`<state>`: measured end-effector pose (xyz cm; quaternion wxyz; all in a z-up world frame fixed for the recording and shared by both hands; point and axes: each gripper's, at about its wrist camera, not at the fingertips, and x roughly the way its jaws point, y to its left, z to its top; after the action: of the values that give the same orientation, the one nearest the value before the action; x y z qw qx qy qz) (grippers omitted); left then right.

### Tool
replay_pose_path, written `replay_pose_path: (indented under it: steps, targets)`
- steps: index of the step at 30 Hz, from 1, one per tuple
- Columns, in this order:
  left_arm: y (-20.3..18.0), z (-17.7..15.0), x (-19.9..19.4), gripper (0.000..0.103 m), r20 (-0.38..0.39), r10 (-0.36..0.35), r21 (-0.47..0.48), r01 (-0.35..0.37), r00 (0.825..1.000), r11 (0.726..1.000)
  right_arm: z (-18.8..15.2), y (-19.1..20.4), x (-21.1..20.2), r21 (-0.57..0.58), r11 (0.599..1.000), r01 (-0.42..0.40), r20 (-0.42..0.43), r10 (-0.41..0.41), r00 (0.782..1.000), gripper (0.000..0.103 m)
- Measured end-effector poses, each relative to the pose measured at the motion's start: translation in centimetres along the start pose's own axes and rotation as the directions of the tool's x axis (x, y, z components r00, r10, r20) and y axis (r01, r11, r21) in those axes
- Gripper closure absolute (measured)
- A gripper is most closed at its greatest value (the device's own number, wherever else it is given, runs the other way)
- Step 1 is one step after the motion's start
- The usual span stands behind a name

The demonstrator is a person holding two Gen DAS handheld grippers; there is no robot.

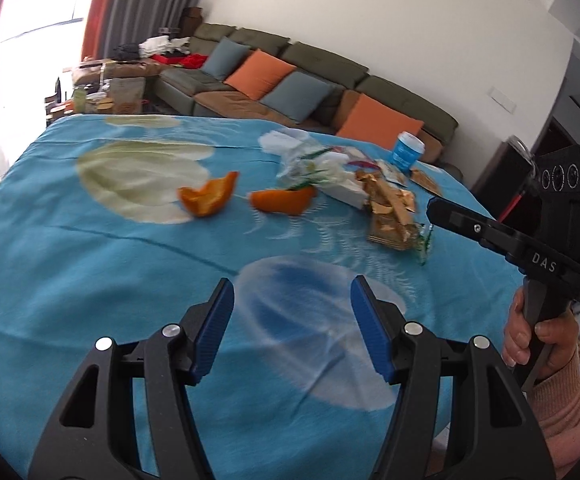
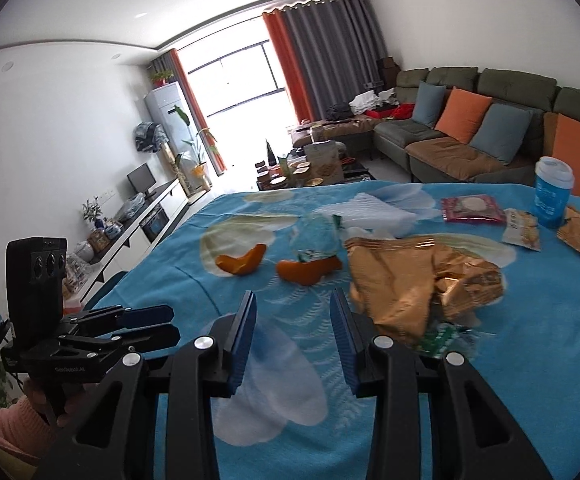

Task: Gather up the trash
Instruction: 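Grasp a gold snack wrapper with the left tool while the right tool reaches toward other gold wrappers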

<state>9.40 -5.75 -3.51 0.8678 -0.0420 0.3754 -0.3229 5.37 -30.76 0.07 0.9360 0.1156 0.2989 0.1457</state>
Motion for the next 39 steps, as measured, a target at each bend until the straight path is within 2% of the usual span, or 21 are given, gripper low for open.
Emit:
replay_pose_path:
  steps: [9,16,26,30,35,37,39]
  targets:
    - [-3.3,2.4,3.7,0.043,-0.049,-0.067,0.039,0.069,0.997,0.997,0.7,-4.6,-0.9,0.058,0.996,0.075,0.026,-0.076,0.997,0.065]
    - [-5.3,3.7,6.5,0.043,-0.085,-0.082,0.054,0.087,0.993,0.995,0.7,-8.3,0.0,0.136,0.984,0.118,0.002,-0.119,0.993,0.057]
    - [-6.4,6.0,10.7,0.042,-0.152,-0.115,0.007,0.118,0.982,0.993,1.2,-12.4,2.2,0.258,0.962,0.091,-0.041,-0.084,0.996,0.038]
    - [-6.8,6.4,12.0,0.047,-0.171,-0.114,-0.001,0.116,0.979,0.993,1.5,-13.1,2.9,0.282,0.957,0.068,-0.048,-0.057,0.997,0.038]
    - [-6.5,6.3,13.2,0.069,-0.205,-0.152,-0.031,0.149,0.967,0.988,1.3,-13.1,3.9,0.289,0.956,0.045,-0.073,-0.025,0.997,0.040]
    - [-6.4,6.2,13.4,0.076,-0.217,-0.176,-0.045,0.171,0.960,0.984,1.2,-13.0,4.1,0.288,0.957,0.038,-0.080,-0.015,0.997,0.054]
    - [-6.3,6.1,13.3,0.076,-0.214,-0.189,-0.050,0.182,0.958,0.982,1.1,-13.0,4.1,0.293,0.956,0.033,-0.076,-0.011,0.997,0.056]
